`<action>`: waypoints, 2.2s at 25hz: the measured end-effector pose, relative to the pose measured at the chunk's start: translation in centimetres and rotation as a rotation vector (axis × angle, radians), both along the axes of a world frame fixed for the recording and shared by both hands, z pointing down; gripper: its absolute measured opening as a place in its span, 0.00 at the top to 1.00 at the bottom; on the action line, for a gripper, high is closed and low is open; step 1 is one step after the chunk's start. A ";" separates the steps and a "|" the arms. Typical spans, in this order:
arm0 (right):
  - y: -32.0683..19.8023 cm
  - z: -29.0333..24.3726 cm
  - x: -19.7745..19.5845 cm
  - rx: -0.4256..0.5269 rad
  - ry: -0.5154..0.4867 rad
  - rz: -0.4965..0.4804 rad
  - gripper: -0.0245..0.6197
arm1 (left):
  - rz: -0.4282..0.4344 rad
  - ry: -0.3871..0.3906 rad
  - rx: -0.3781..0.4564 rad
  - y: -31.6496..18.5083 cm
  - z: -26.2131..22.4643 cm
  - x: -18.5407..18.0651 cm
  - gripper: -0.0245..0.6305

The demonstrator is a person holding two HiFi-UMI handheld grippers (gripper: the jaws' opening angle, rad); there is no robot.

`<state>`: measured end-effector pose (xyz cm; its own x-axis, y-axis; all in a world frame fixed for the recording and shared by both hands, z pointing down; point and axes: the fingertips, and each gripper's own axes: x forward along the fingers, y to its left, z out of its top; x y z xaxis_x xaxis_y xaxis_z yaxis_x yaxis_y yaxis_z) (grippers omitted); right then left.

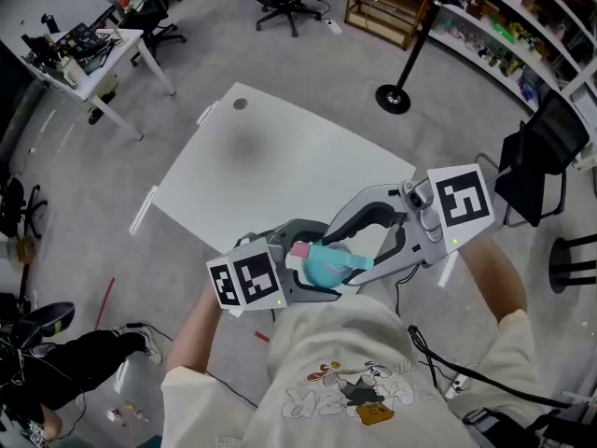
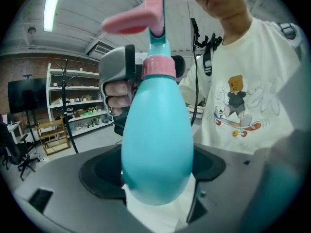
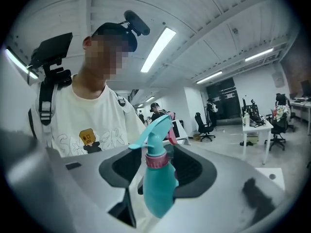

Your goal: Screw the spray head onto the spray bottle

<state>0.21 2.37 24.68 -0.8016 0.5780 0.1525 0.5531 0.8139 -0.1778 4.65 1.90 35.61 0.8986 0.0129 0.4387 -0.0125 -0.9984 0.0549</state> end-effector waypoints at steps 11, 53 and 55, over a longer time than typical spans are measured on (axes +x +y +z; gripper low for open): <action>-1.9 0.9 -0.1 0.087 0.005 0.139 0.76 | -0.147 0.042 -0.098 -1.5 0.7 0.2 0.34; -5.8 3.4 -0.5 0.055 0.062 0.393 0.64 | -0.456 0.132 -0.034 -5.2 1.6 -4.0 0.34; -6.0 3.1 -0.4 0.039 0.052 0.363 0.64 | -0.336 0.128 -0.036 -3.5 0.8 -3.5 0.34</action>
<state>-0.22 -3.61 27.75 -0.9438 0.2507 0.2152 0.2183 0.9622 -0.1631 1.17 -1.59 36.41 0.9028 -0.2793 0.3270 -0.3305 -0.9371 0.1121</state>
